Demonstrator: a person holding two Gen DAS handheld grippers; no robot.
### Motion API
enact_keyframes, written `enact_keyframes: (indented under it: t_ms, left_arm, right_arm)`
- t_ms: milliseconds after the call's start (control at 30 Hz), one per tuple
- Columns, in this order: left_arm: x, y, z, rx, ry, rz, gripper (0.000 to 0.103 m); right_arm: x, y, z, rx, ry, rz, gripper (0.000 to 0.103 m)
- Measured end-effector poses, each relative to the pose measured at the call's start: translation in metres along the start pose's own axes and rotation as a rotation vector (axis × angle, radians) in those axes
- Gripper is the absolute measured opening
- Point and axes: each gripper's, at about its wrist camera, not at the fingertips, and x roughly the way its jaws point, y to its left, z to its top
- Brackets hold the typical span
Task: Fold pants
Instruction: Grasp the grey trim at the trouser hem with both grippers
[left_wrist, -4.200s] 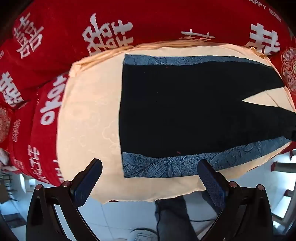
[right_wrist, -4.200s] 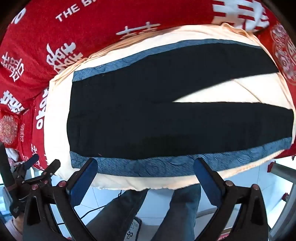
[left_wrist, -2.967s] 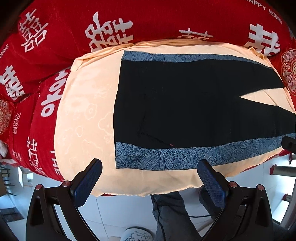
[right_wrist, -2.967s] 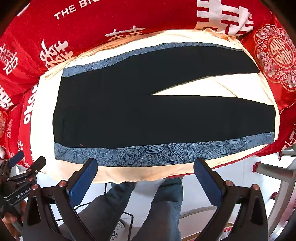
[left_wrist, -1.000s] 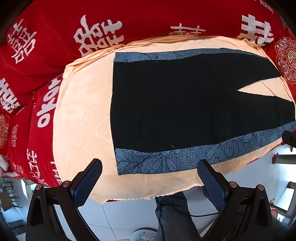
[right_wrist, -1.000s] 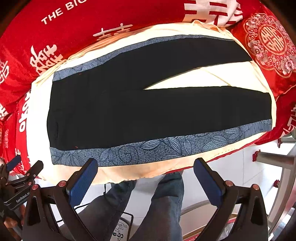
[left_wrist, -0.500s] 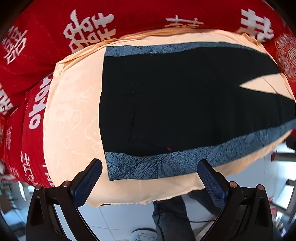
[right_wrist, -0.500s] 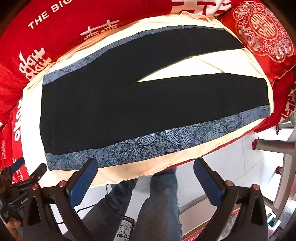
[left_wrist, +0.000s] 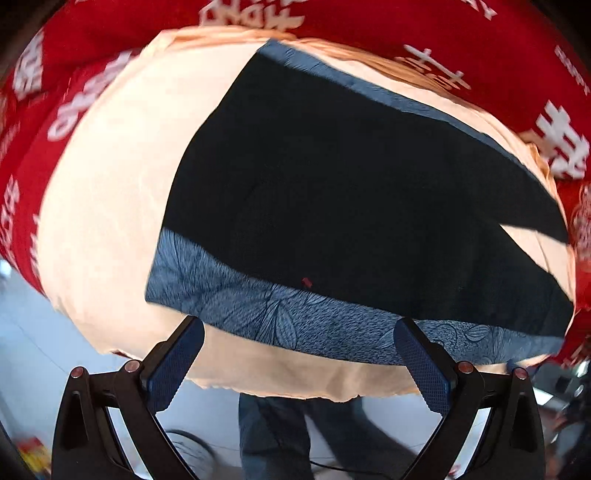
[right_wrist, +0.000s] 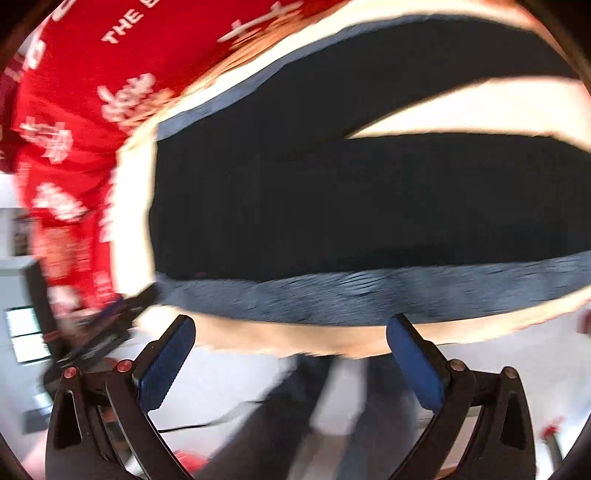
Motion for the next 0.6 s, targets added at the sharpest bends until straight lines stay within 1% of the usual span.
enact_keyframes:
  t_ms: [67,133,167,200,300,367,500,533,600]
  left_arm:
    - [0.009,0.010,-0.005,-0.025,0.003,-0.043,0.103]
    - [0.023,0.022,-0.011,-0.048,0.011,-0.090,0.103]
    - [0.028,0.024,-0.013,-0.054,0.018,-0.099,0.103]
    - [0.035,0.028,-0.015,-0.059,0.025,-0.107,0.103]
    - [0.040,0.039,-0.020,-0.056,0.010,-0.141,0.103]
    - [0.041,0.047,-0.022,-0.064,0.004,-0.176,0.103]
    - [0.049,0.064,-0.024,-0.096,0.018,-0.235,0.103]
    - [0.049,0.067,-0.023,-0.100,0.021,-0.241,0.103]
    - [0.050,0.070,-0.023,-0.121,0.030,-0.274,0.103]
  right_arm:
    - [0.023,-0.003,-0.007,0.020,0.045,0.106,0.102]
    - [0.052,-0.007,-0.016,0.050,0.089,0.174,0.092]
    - [0.064,-0.011,-0.019,0.060,0.100,0.192,0.078]
    - [0.082,-0.015,-0.023,0.070,0.113,0.226,0.075]
    - [0.114,-0.026,-0.033,0.098,0.113,0.275,0.075]
    - [0.130,-0.031,-0.038,0.121,0.095,0.319,0.075]
    - [0.137,-0.036,-0.035,0.150,0.012,0.387,0.075]
    - [0.138,-0.039,-0.033,0.175,-0.009,0.405,0.075]
    - [0.139,-0.043,-0.027,0.229,-0.021,0.452,0.074]
